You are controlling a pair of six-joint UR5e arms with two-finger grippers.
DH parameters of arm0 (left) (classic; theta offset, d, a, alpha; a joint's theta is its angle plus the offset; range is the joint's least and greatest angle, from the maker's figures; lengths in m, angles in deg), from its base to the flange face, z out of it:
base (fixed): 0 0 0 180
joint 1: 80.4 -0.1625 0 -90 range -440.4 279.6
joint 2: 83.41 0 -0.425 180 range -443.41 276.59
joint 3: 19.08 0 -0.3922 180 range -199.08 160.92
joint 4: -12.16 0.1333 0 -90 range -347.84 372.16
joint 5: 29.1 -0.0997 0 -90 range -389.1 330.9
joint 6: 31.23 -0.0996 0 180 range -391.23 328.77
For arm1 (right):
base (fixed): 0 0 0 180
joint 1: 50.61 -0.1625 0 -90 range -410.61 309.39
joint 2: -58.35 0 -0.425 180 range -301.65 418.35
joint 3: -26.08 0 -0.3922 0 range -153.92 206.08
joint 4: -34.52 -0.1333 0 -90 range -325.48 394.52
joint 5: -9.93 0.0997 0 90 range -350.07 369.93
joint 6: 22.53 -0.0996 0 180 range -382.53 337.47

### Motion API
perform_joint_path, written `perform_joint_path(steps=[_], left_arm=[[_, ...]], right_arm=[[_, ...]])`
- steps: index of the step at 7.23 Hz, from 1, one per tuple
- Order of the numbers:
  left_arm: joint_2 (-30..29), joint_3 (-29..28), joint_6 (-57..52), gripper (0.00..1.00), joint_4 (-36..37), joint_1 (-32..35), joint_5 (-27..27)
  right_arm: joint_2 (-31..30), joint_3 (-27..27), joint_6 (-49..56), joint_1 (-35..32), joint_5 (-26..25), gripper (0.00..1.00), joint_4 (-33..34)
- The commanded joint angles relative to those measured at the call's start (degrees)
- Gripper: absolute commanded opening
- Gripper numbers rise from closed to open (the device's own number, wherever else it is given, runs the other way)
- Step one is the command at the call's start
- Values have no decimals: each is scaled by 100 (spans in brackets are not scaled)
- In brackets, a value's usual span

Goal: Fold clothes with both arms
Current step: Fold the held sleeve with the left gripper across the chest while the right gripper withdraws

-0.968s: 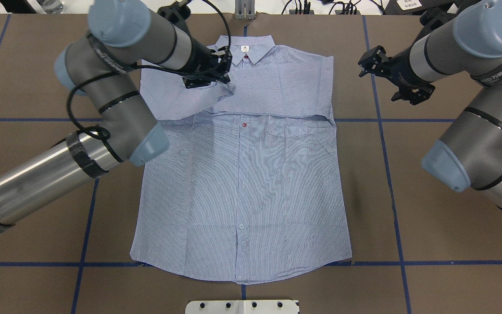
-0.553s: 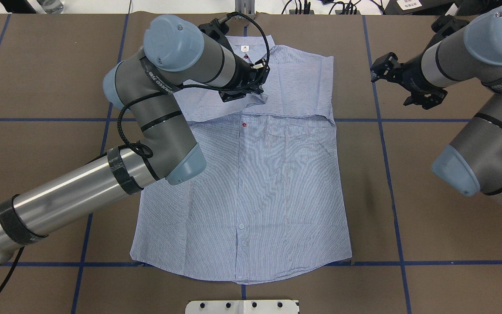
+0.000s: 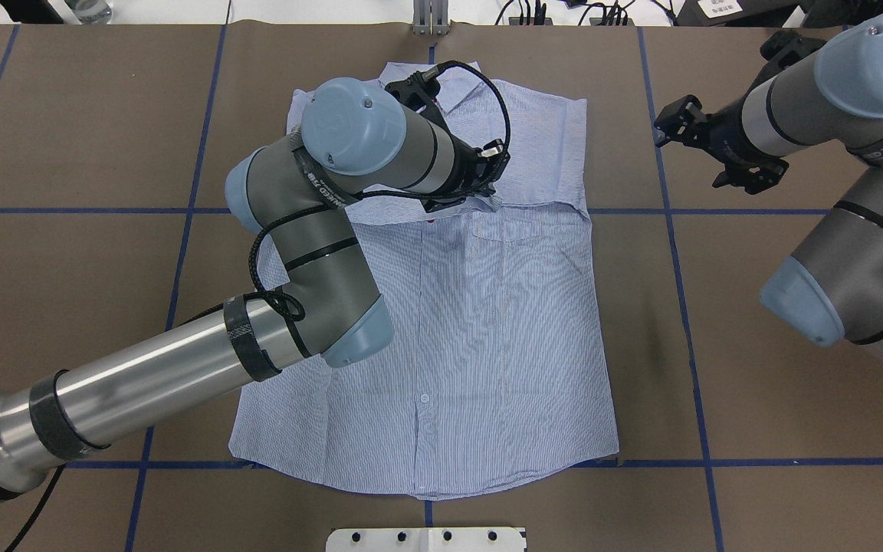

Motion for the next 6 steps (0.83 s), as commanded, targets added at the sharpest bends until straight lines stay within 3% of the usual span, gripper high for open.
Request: perform_joint_path(steps=[1, 3, 4, 6], left_arm=[[-78, -77, -23, 80, -2, -142, -170], [-621, -567, 11, 88, -10, -169, -294], [-650, -569, 20, 94, -10, -169, -294], [-589, -282, 11, 93, 25, -160, -259]], right_arm=[[-10, 19, 0, 3, -8, 100, 0], [-27, -51, 0, -6, 1, 100, 0], [-132, -95, -17, -6, -8, 100, 0], [-316, -384, -175, 55, 97, 100, 0]])
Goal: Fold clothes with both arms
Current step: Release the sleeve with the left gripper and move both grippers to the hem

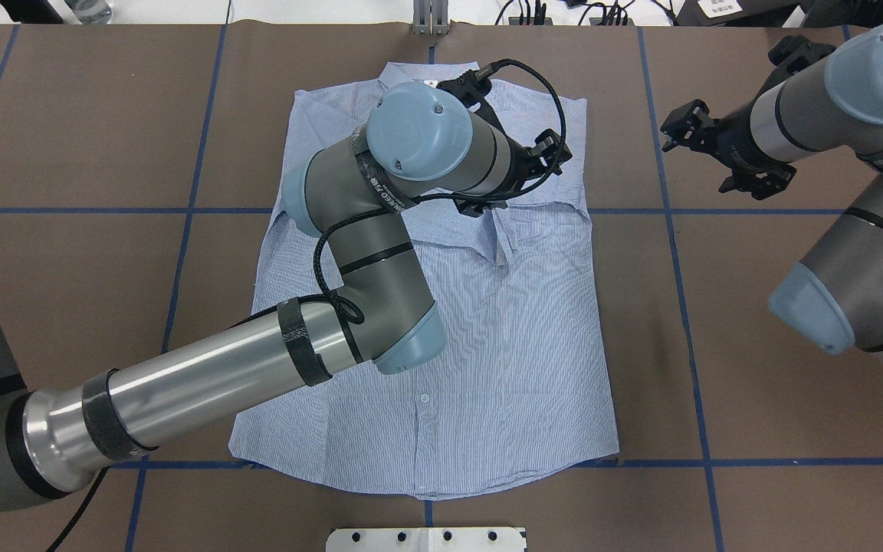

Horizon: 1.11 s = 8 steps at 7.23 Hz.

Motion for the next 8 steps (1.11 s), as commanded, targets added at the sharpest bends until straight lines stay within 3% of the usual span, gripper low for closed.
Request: perform_joint_path(steps=[1, 2, 4, 6, 8], left_arm=[[70, 294, -10, 92, 36, 15, 30], [270, 522, -44, 91, 71, 24, 30], [1401, 1846, -324, 86, 124, 137, 274], [2114, 2673, -965, 85, 318, 409, 460], [2582, 2984, -1274, 85, 318, 770, 882]], right_arm=[[-286, -297, -189, 161, 57, 100, -18], [-374, -411, -199, 328, 56, 100, -18], [-638, -745, -731, 985, -83, 100, -26], [-769, -956, -1478, 2265, -1123, 100, -18], [-989, -1141, -2461, 3295, -1593, 99, -18]])
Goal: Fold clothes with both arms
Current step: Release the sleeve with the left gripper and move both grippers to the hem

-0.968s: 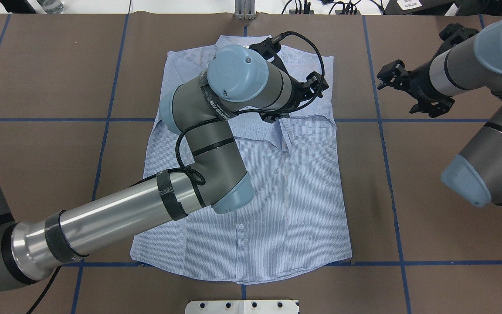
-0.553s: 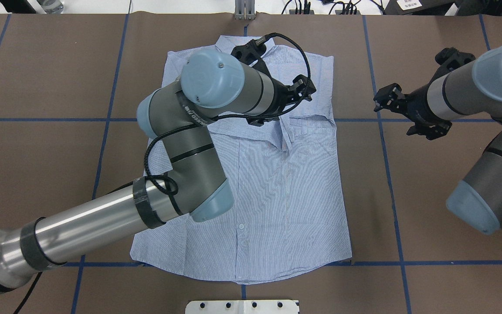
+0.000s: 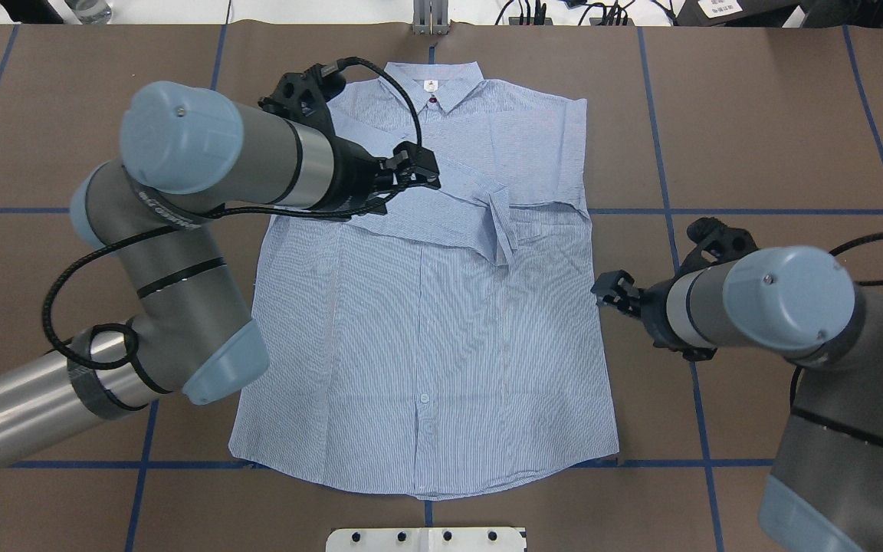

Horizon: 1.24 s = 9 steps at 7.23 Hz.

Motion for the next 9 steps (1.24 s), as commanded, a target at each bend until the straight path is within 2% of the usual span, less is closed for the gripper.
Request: perform_joint_path(steps=[1, 3, 7, 9], left_arm=[[363, 228, -203, 85, 8, 233, 205], [399, 211, -203, 85, 8, 233, 196], [416, 167, -194, 85, -9, 216, 196], [434, 149, -194, 85, -18, 216, 196]], right_arm=[[-313, -202, -1102, 1296, -945, 99, 10], [-428, -202, -1729, 1994, -1572, 98, 36], [-543, -88, -1818, 2137, -1654, 92, 45], [-481, 0, -2179, 2146, -1646, 81, 27]])
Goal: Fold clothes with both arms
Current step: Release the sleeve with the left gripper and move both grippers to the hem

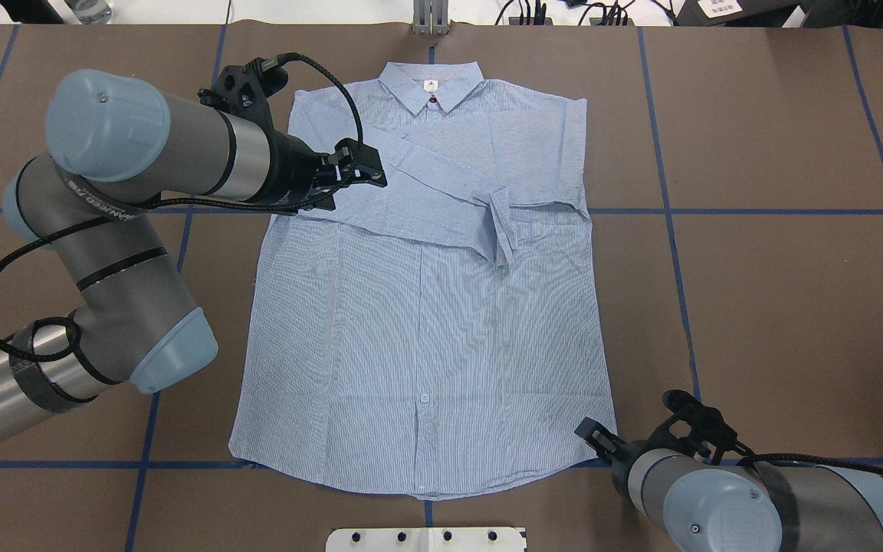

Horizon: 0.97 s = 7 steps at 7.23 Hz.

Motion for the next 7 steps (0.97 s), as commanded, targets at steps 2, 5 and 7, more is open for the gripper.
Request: perform_joint_path(steps=[2, 5, 7], left_arm=[[21, -11, 0, 85, -8, 8, 0], [30, -11, 0, 85, -17, 8, -9], [30, -11, 0, 85, -17, -1, -9]], right_arm=[[36, 106, -167, -3, 2, 72, -15], [1, 97, -175, -21, -7, 56, -15], [-17, 106, -176, -30, -7, 43, -7]])
